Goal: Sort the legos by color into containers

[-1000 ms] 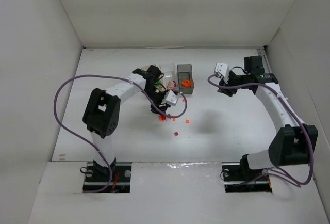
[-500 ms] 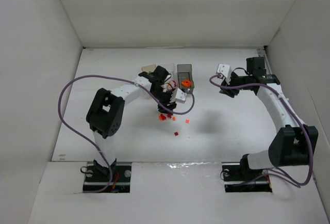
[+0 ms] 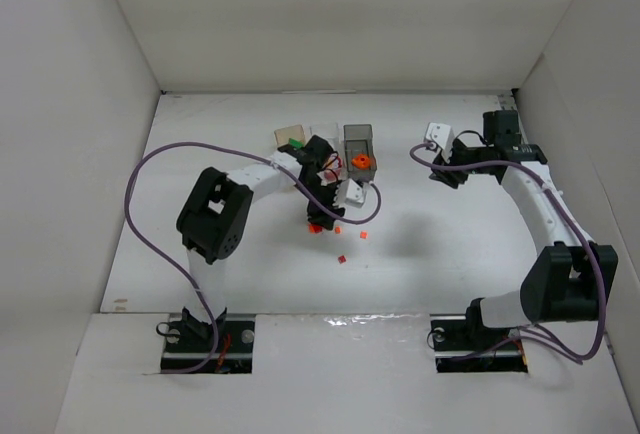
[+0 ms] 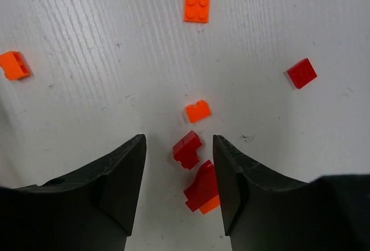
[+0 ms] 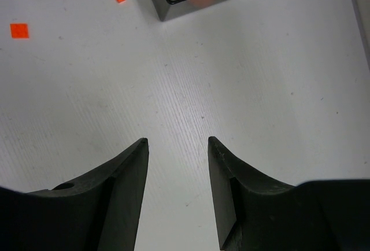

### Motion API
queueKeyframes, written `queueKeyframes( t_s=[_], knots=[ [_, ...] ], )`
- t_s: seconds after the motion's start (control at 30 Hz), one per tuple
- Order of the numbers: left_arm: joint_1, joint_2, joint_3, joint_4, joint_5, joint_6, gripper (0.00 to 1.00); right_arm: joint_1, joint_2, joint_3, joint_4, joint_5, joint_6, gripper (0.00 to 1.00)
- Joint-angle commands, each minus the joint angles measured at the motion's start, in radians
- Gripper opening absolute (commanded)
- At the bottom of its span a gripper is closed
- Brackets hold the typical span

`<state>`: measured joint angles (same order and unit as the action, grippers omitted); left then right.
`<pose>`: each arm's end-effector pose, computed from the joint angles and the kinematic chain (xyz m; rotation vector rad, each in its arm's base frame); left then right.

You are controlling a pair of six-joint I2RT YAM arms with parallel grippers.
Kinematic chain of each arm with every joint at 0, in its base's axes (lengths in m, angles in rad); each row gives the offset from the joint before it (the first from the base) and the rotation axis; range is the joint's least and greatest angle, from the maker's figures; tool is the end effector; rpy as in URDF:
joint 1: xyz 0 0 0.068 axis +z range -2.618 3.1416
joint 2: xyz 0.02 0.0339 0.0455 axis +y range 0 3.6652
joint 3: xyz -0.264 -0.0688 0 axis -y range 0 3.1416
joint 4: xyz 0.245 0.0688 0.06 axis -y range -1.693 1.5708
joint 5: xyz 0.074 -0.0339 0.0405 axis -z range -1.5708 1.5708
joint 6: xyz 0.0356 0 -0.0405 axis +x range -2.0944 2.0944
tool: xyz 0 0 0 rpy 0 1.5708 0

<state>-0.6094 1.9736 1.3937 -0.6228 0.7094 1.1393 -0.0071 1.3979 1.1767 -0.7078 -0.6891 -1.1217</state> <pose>0.3128 -0.2466 0.1781 2.0313 1.4736 -0.7728 0.2877 0.0206 0.2971 -1.4092 1.7569 0.2805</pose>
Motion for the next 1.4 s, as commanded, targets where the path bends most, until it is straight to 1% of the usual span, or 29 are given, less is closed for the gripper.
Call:
queueKeyframes(
  t_s=[0.0,0.23,0.47,0.53,0.6,0.63,0.67,0.7,0.8,0.83,0.87,0.9,0.93,1.0,1.03,1.07,1.1,1.13,1.17,1.23,1.27,1.3,1.37],
  knots=[
    [-0.004,-0.024,-0.021,-0.020,-0.027,-0.015,0.47,-0.008,-0.025,-0.002,-0.007,-0.044,-0.010,0.51],
    [-0.004,-0.024,-0.065,-0.002,-0.059,-0.015,0.47,-0.008,-0.016,-0.002,-0.007,-0.044,-0.010,0.51],
    [-0.004,-0.013,-0.045,-0.001,-0.059,-0.027,0.47,-0.008,-0.016,-0.002,-0.007,-0.044,-0.010,0.51],
    [-0.004,-0.002,-0.035,-0.002,-0.059,-0.027,0.45,-0.008,-0.016,-0.002,-0.007,-0.044,-0.010,0.51],
    [-0.004,0.007,-0.022,-0.037,-0.068,-0.027,0.37,-0.008,-0.016,-0.002,-0.007,-0.044,-0.010,0.51],
    [-0.004,0.019,-0.022,-0.037,-0.068,-0.018,0.30,-0.008,-0.016,-0.002,-0.007,-0.035,-0.010,0.51],
    [-0.004,0.019,-0.022,-0.037,-0.077,-0.018,0.30,-0.008,-0.016,-0.002,-0.007,-0.035,-0.010,0.51],
    [-0.004,0.019,-0.022,-0.037,-0.090,-0.018,0.24,-0.008,-0.016,-0.002,-0.007,-0.035,-0.010,0.51],
    [-0.004,0.010,-0.048,-0.008,-0.105,-0.036,0.17,-0.008,-0.016,-0.002,-0.007,-0.026,-0.010,0.51],
    [-0.004,0.010,-0.048,-0.008,-0.116,-0.036,0.12,-0.008,-0.016,-0.002,-0.007,-0.026,-0.010,0.51],
    [-0.004,-0.001,-0.048,-0.008,-0.116,-0.036,0.10,-0.008,-0.016,-0.002,-0.007,-0.026,-0.010,0.51],
    [-0.004,-0.001,-0.048,-0.008,-0.107,-0.036,0.08,-0.008,-0.016,-0.002,-0.007,-0.026,-0.010,0.51],
    [0.005,-0.030,-0.039,-0.032,-0.069,-0.020,0.05,-0.008,-0.025,-0.002,-0.007,-0.026,-0.010,0.51],
    [0.019,-0.057,0.004,-0.051,-0.019,-0.019,0.01,-0.008,-0.025,-0.002,0.002,-0.026,-0.001,0.51],
    [0.029,-0.068,0.083,-0.067,0.011,-0.029,0.01,-0.008,-0.025,-0.002,0.002,-0.026,-0.001,0.51],
    [0.060,-0.068,0.137,-0.099,0.072,-0.045,0.01,-0.008,-0.025,-0.002,0.002,-0.035,-0.001,0.51],
    [0.078,-0.068,0.199,-0.100,0.100,-0.128,0.01,-0.008,-0.025,-0.002,0.002,-0.035,-0.001,0.51],
    [0.101,-0.059,0.268,-0.118,0.125,-0.178,0.01,-0.008,-0.025,-0.002,0.002,-0.047,0.008,0.51],
    [0.152,-0.012,0.427,-0.149,0.165,-0.228,0.01,-0.008,-0.025,-0.002,0.011,-0.047,0.022,0.51],
    [0.197,0.057,0.600,-0.205,0.174,-0.321,0.01,-0.008,-0.025,0.017,0.024,-0.072,0.051,0.51],
    [0.217,0.091,0.745,-0.228,0.174,-0.358,0.01,-0.008,-0.025,0.017,0.036,-0.072,0.063,0.51],
    [0.253,0.143,0.792,-0.219,0.150,-0.399,0.01,-0.008,-0.016,0.030,0.051,-0.084,0.077,0.51],
    [0.279,0.171,0.832,-0.174,0.113,-0.494,0.01,-0.008,-0.002,0.055,0.062,-0.084,0.115,0.51]
  ],
)
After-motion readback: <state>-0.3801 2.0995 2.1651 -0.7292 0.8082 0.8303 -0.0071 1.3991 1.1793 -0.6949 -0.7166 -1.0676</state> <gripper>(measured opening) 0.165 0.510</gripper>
